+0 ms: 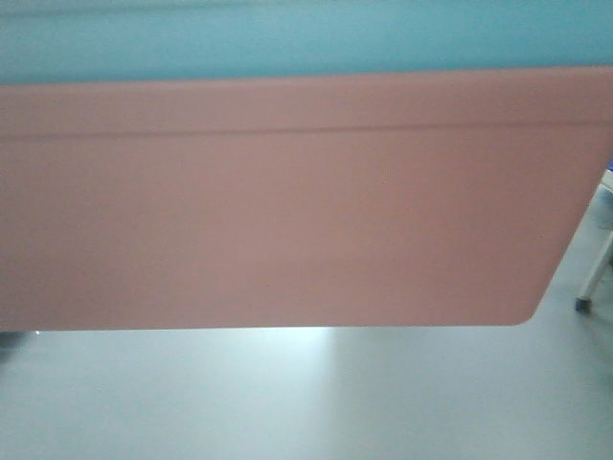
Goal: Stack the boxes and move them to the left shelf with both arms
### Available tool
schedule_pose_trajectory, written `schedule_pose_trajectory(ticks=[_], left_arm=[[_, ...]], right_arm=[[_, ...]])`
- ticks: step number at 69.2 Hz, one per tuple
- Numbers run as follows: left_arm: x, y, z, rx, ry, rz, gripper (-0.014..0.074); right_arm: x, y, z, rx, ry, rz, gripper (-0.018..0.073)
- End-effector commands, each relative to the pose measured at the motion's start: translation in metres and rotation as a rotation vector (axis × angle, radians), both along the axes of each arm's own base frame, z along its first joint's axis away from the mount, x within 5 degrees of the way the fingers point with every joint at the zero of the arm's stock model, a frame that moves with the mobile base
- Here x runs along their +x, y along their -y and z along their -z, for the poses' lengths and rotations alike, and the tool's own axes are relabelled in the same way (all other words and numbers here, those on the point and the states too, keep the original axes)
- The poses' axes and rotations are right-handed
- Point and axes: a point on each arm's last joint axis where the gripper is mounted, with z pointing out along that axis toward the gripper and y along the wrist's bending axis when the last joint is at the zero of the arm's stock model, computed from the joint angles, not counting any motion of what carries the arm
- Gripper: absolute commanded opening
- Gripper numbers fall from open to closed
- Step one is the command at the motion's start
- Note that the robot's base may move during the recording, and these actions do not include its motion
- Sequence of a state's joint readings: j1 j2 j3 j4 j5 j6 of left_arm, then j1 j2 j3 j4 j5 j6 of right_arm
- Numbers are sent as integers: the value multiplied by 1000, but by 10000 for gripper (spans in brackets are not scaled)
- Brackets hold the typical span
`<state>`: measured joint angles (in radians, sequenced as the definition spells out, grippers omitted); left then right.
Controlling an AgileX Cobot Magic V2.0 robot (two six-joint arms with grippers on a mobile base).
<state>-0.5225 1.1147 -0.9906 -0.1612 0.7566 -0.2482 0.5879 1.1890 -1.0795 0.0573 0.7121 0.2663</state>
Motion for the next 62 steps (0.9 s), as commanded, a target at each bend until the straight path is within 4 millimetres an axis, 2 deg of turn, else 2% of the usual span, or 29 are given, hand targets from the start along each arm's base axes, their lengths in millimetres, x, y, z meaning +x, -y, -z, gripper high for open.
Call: schedule_pose_trajectory(ticks=[1,62], left_arm=[[1,-1,-26,-69,155,0,-3],[1,-1,-26,-69,155,0,-3]], right_arm=[[-2,6,-26,4,179,-34,55],[-2,6,-26,4,179,-34,55]])
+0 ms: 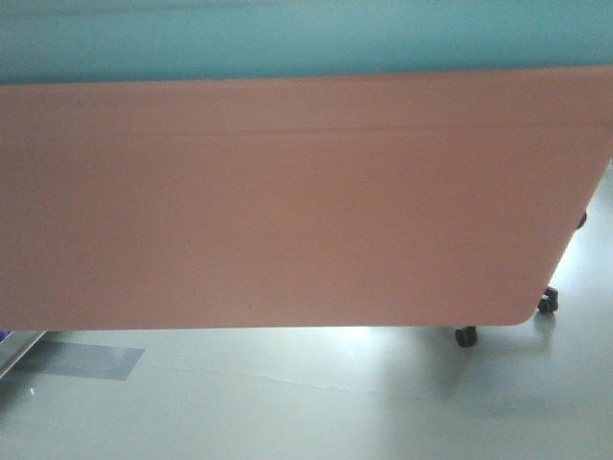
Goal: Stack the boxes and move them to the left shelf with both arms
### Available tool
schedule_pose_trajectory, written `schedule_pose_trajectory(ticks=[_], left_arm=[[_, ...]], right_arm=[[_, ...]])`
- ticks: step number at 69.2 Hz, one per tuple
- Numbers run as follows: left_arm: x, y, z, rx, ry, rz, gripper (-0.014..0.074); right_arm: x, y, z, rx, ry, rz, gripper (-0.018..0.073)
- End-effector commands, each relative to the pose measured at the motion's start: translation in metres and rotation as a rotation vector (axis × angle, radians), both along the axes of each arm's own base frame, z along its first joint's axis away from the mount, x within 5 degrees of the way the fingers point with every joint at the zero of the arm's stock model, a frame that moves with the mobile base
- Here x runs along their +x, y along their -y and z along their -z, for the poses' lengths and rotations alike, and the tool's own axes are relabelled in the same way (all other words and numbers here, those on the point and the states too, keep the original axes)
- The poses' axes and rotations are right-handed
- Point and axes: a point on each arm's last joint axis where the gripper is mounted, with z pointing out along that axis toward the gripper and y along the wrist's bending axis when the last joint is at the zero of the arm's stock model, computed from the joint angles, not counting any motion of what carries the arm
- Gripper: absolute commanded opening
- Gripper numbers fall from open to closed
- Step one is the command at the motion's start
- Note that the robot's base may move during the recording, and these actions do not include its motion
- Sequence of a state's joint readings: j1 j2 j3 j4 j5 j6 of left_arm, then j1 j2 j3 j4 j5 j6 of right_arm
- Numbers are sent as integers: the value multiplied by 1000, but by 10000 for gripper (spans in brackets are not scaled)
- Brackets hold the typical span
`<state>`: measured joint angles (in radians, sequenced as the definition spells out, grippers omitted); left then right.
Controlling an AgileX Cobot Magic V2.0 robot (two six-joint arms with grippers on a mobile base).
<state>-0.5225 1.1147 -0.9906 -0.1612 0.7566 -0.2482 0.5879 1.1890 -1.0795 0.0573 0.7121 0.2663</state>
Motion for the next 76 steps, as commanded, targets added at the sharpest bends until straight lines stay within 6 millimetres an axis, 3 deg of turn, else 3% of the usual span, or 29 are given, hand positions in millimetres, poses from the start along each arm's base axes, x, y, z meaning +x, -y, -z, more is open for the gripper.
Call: schedule_pose_trajectory(ticks=[1,76], left_arm=[[1,-1,-26,-69,155,0,-3],[1,-1,-26,-69,155,0,-3]], right_arm=[[-2,6,-26,4,179,-34,55],[-2,6,-26,4,179,-34,55]])
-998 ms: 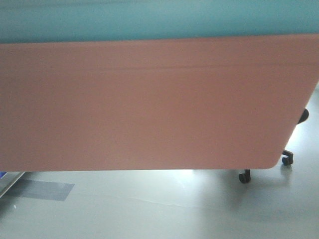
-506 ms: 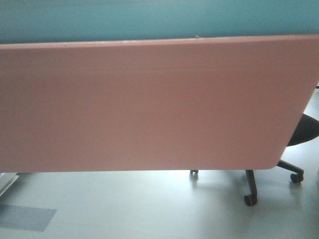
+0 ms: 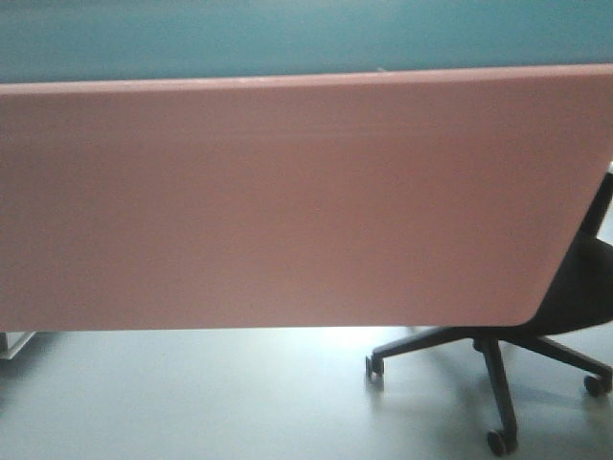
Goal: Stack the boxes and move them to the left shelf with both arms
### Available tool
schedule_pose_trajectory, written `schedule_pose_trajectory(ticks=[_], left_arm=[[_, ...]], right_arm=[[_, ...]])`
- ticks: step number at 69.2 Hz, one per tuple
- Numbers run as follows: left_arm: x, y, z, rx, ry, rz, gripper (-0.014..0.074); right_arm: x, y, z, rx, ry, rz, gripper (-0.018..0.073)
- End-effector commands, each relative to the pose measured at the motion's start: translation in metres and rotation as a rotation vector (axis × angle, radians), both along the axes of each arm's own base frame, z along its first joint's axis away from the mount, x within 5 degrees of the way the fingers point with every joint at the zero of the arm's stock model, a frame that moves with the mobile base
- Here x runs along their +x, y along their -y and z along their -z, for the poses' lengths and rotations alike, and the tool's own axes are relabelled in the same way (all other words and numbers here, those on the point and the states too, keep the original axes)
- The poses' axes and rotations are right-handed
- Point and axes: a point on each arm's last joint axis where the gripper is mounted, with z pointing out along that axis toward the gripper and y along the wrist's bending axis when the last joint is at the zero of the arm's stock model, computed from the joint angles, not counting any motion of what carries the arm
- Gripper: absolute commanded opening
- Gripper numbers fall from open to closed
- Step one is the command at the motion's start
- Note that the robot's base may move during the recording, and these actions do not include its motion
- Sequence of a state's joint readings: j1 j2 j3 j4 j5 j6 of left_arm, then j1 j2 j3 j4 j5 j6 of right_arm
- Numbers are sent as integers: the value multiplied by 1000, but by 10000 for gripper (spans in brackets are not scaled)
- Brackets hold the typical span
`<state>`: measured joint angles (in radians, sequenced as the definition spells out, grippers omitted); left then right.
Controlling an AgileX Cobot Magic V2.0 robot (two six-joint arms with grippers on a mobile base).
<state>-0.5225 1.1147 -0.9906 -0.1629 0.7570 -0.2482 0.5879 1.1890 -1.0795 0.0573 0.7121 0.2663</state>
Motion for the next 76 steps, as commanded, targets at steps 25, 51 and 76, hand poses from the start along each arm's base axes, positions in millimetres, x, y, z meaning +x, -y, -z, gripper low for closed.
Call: schedule_pose_trajectory(ticks=[25,51,76], left_arm=[[1,-1,-26,-68,157,0,-3],[1,-1,-26,-68,157,0,-3],[1,-1,-26,-68,157,0,-3]], right_arm=[[-2,6,-26,4,179,-34,55],[-2,6,-26,4,179,-34,55],[-2,6,-26,4,179,-34,55]])
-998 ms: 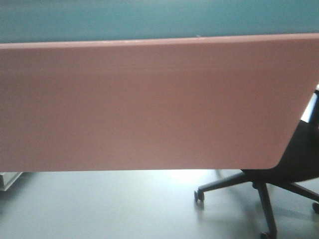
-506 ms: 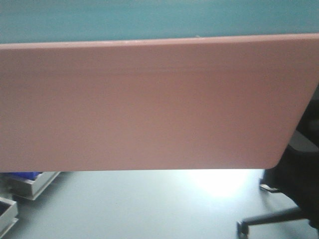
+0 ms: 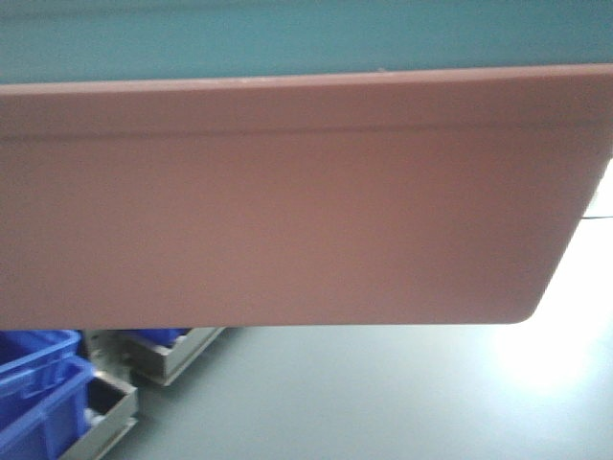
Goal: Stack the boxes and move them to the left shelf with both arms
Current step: 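Hold the stacked bins raised with both grippers as the base approaches the shelf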
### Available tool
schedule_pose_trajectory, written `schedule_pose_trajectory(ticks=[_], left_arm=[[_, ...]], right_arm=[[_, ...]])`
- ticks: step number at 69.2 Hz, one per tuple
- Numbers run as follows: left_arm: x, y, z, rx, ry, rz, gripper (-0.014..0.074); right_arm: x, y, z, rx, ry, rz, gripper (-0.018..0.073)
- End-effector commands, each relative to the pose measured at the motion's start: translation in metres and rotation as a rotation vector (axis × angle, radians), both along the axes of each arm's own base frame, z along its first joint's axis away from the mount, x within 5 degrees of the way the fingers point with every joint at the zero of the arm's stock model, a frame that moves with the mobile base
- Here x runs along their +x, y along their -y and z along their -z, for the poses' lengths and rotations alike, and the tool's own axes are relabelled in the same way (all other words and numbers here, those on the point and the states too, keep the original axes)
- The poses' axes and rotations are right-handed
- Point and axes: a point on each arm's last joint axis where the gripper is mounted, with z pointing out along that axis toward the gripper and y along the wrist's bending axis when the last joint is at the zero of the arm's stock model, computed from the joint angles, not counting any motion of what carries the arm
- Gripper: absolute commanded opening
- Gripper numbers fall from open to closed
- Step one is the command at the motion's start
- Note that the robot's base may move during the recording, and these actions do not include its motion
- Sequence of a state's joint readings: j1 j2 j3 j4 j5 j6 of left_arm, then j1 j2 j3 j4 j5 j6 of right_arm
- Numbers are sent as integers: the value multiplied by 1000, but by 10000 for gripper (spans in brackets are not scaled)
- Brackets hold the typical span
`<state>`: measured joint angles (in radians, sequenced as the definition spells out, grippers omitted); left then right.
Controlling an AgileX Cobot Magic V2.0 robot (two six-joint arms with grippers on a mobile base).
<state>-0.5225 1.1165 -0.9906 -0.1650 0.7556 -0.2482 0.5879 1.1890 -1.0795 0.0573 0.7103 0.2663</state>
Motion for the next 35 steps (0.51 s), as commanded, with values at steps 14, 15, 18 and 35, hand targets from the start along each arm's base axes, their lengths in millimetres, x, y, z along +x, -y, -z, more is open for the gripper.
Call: schedule_pose_trajectory(ticks=[14,15,18,35], left_arm=[[0,-2,-26,-66,158,0,-3],[0,-2,-26,-66,158,0,-3],[0,-2,-26,-66,158,0,-3],[0,-2,-26,-66,158,0,-3]], right_arm=[[-2,6,-26,3,177,-34,55],[-2,6,-26,3,177,-34,55],[-2,6,-26,3,177,-34,55],[-2,6,-26,3,177,-34,55]])
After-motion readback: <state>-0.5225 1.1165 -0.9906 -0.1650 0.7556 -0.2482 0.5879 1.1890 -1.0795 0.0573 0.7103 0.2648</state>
